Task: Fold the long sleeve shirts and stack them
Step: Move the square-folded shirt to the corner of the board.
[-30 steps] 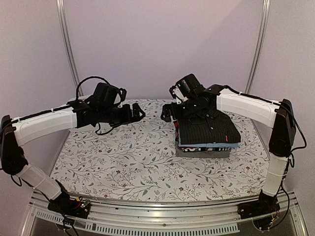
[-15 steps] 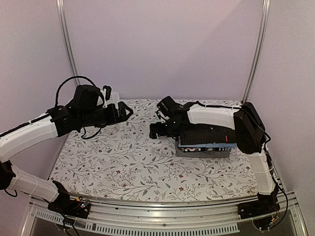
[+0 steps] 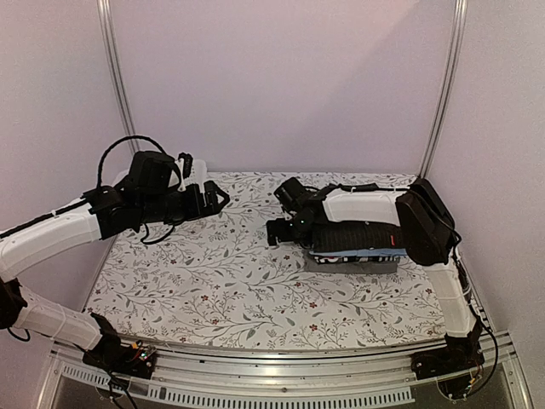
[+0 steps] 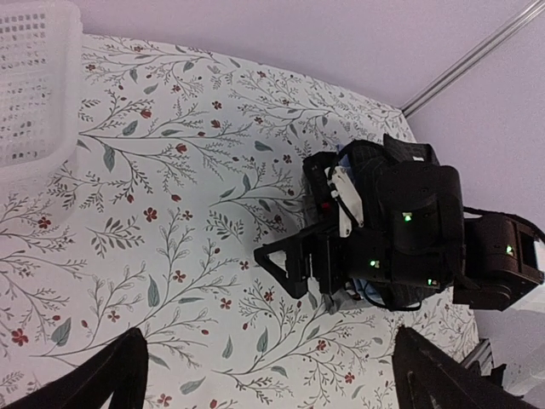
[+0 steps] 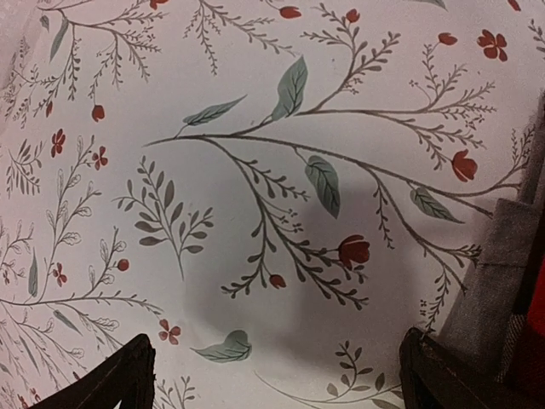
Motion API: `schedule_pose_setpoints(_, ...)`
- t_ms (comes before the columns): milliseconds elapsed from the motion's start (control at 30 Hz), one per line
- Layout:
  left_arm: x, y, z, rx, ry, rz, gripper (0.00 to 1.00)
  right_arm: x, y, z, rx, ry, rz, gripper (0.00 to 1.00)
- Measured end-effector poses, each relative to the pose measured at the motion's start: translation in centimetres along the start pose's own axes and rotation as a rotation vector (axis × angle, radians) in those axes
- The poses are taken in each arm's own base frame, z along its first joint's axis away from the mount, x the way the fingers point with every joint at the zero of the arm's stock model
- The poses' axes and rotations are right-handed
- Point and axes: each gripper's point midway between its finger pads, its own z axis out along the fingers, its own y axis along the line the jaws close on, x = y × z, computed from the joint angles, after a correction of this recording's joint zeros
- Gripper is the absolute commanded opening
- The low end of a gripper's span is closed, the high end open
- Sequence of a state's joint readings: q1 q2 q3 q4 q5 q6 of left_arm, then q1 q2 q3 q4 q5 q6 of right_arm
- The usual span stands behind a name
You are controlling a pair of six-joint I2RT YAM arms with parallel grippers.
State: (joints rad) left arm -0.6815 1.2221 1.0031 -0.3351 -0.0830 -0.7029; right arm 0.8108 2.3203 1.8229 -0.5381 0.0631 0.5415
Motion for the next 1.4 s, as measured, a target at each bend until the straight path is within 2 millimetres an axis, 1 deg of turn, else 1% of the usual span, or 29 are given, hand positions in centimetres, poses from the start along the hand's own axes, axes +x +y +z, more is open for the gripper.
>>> schedule_pose_setpoints(33,0.0,0.0,0.0,0.0,0.0,0.0,1.0,0.2,-0.4,0.2,0.007,0.002,0.004,0.99)
schedule_pose_setpoints(100,0.0,0.0,0.0,-0.001,-0.001,-0.001,1.0,-0.1,-0.9,0.3,0.007,-0.014,0.015,0.99)
schedule_pose_setpoints(133,0.0,0.0,0.0,-0.001,-0.001,-0.001,1.0,-0.3,-1.4,0.3,0.009,-0.024,0.025,0.99)
schedule_pose_setpoints(233,0.0,0.1,0.0,-0.001,-0.001,-0.001,1.0,-0.3,-2.2,0.1,0.006,-0.039,0.04,0.99)
schedule_pose_setpoints(300,0.0,0.0,0.0,0.0,0.001,-0.001,1.0,-0.4,-3.1,-0.1,0.011,-0.043,0.053,0.99)
schedule_pose_setpoints(467,0.2,0.0,0.2,0.004,0.012,-0.001,1.0,-0.8,-6.4,-0.8,0.039,-0.054,0.102,0.99)
schedule_pose_setpoints(633,0.5,0.1,0.5,0.003,0.024,-0.001,1.0,-0.8,-10.3,-1.8,0.079,-0.057,0.149,0.99)
schedule_pose_setpoints(767,0.7,0.1,0.7,0.002,0.032,-0.001,1.0,-0.6,-12.9,-2.4,0.106,-0.057,0.176,0.99)
schedule_pose_setpoints(967,1.0,0.2,1.0,0.0,0.042,-0.004,1.0,-0.4,-16.4,-3.4,0.141,-0.058,0.212,0.99)
schedule_pose_setpoints(1233,1.1,0.2,1.1,-0.001,0.047,-0.004,1.0,-0.2,-19.4,-4.4,0.173,-0.059,0.253,0.99)
schedule_pose_setpoints(1400,1.1,0.2,1.2,-0.002,0.049,-0.003,1.0,-0.5,-20.4,-4.5,0.183,-0.063,0.265,0.99)
